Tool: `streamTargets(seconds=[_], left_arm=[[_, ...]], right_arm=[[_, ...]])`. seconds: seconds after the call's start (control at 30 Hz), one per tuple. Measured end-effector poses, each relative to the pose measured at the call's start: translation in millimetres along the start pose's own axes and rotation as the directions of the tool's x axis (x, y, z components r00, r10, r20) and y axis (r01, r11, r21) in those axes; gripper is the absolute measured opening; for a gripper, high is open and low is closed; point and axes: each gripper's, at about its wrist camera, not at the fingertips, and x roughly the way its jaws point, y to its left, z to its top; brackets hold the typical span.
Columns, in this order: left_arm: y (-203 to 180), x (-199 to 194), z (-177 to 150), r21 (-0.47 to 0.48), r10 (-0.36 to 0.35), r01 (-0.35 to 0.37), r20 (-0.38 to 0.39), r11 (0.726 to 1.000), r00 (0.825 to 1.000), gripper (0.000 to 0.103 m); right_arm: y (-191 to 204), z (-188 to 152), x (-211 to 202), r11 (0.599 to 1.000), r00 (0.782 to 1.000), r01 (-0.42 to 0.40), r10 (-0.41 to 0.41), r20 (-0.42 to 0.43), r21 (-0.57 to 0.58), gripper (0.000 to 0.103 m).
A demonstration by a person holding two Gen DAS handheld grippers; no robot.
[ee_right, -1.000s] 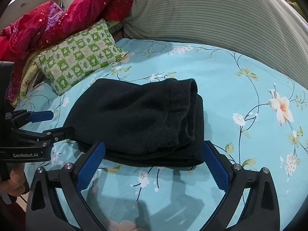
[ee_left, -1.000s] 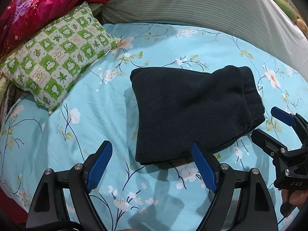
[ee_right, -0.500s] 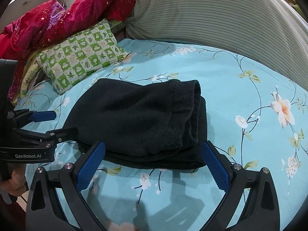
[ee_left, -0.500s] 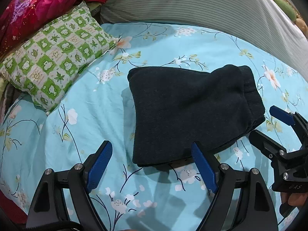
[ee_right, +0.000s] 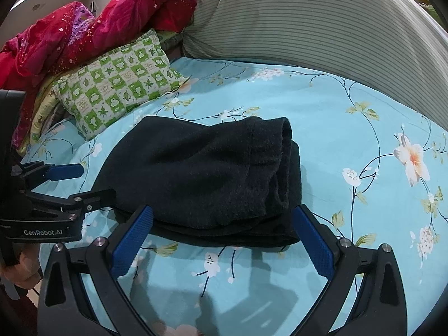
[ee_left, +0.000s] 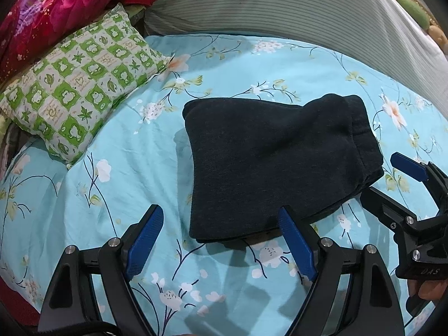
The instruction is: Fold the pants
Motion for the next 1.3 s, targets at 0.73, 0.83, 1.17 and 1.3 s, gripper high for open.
streamTargets(seconds=[0.73,0.83,1.17,1.3], left_arm=[[-3.3,-3.3,0.6,0.012,-0.005,0.005,0.003,1.0,1.0,0.084],[-3.0,-3.1,0.6,0.013,-0.003,0.003,0.004,1.0,1.0,0.084],[-3.5,-3.2,5.8,0.026,0.002,-0.003,0.009,1.0,1.0,0.085],[-2.2,-1.5,7.1,0.021,0.001,-0.001,0.004,1.0,1.0,0.085]], right_arm=[[-4.7,1.4,-6.4,1.0,1.0,0.005,-0.005,0.014,0.007,0.1],[-4.6,1.6,-6.9,1.0,1.0,0.006,-0.006,0.014,0.007,0.1],[-8.1,3.3,-8.1,1.0,1.0,0.003,-0.003,0.013,0.015,0.1],[-9.6,3.7,-7.9,1.0,1.0,0.0,0.0,0.016,0.016,0.1]])
